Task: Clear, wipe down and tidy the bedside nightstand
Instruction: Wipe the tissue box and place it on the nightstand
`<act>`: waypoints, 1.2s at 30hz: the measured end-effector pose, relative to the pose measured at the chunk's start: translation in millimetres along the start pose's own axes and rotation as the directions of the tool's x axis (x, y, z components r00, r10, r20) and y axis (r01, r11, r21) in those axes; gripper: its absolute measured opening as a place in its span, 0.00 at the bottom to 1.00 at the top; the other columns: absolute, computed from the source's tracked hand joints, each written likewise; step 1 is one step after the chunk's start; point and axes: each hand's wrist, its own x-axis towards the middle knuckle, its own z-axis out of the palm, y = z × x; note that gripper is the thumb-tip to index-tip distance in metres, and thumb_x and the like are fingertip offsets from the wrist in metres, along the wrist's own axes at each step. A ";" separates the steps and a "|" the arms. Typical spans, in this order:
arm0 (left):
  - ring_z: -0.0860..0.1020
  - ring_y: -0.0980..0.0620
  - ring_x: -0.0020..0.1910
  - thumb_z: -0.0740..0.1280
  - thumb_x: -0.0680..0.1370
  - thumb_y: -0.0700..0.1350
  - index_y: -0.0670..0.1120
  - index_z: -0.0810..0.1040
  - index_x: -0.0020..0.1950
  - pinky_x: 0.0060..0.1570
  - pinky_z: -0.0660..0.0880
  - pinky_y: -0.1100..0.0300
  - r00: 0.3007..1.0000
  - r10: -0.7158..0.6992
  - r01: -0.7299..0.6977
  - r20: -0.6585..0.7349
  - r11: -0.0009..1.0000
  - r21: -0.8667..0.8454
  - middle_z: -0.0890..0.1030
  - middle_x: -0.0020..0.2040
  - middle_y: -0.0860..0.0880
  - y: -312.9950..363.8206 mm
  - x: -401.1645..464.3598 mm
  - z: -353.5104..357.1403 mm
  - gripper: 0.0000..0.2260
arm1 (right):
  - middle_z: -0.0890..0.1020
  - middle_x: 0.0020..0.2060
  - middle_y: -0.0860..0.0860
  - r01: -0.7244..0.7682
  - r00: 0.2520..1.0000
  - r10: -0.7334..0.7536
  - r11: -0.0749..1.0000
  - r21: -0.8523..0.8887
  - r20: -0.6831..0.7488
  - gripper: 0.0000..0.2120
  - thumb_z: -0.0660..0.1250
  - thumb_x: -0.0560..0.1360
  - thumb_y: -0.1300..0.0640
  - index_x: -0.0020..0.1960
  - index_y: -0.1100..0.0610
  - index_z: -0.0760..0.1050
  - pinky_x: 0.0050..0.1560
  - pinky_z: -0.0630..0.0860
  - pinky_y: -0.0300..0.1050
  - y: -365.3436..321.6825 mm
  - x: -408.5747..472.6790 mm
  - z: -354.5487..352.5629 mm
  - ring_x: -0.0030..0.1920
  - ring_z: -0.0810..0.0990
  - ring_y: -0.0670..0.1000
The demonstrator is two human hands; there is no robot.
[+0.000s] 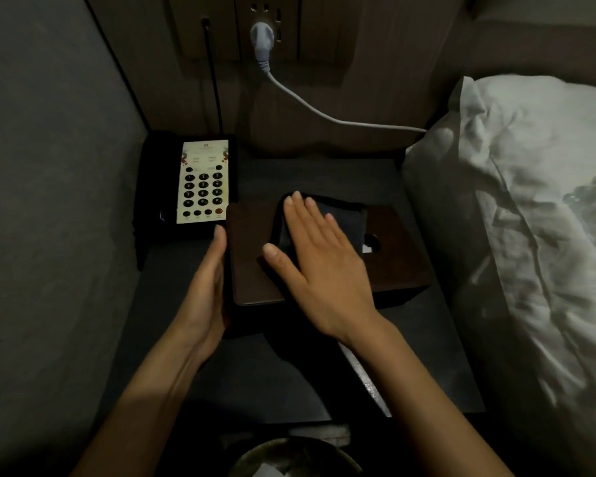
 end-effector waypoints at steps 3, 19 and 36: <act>0.79 0.51 0.61 0.56 0.76 0.67 0.53 0.80 0.62 0.49 0.80 0.60 0.999 -0.036 0.037 0.017 0.999 -0.039 0.81 0.62 0.46 -1.1 -0.7 -1.5 0.26 | 0.45 0.80 0.47 0.069 0.997 -0.070 0.997 0.025 0.028 0.35 0.42 0.80 0.35 0.81 0.53 0.44 0.79 0.42 0.45 -11.1 0.9 2.0 0.79 0.40 0.42; 0.85 0.55 0.44 0.55 0.79 0.60 0.52 0.87 0.41 0.36 0.79 0.64 0.999 -0.038 0.038 -0.004 0.995 -0.095 0.86 0.44 0.49 0.6 1.7 5.4 0.24 | 0.47 0.80 0.48 0.412 0.905 -0.407 0.911 -0.015 0.126 0.30 0.45 0.83 0.42 0.81 0.54 0.47 0.79 0.48 0.48 -21.3 -40.0 6.7 0.79 0.42 0.44; 0.81 0.47 0.57 0.69 0.69 0.50 0.45 0.80 0.57 0.51 0.79 0.57 0.982 -0.022 0.019 -0.188 1.000 -0.017 0.83 0.57 0.44 -0.8 12.1 12.1 0.19 | 0.42 0.79 0.38 -0.062 0.998 0.062 0.997 -0.051 0.006 0.31 0.35 0.79 0.38 0.80 0.45 0.41 0.78 0.35 0.51 59.8 -32.4 -15.8 0.78 0.37 0.39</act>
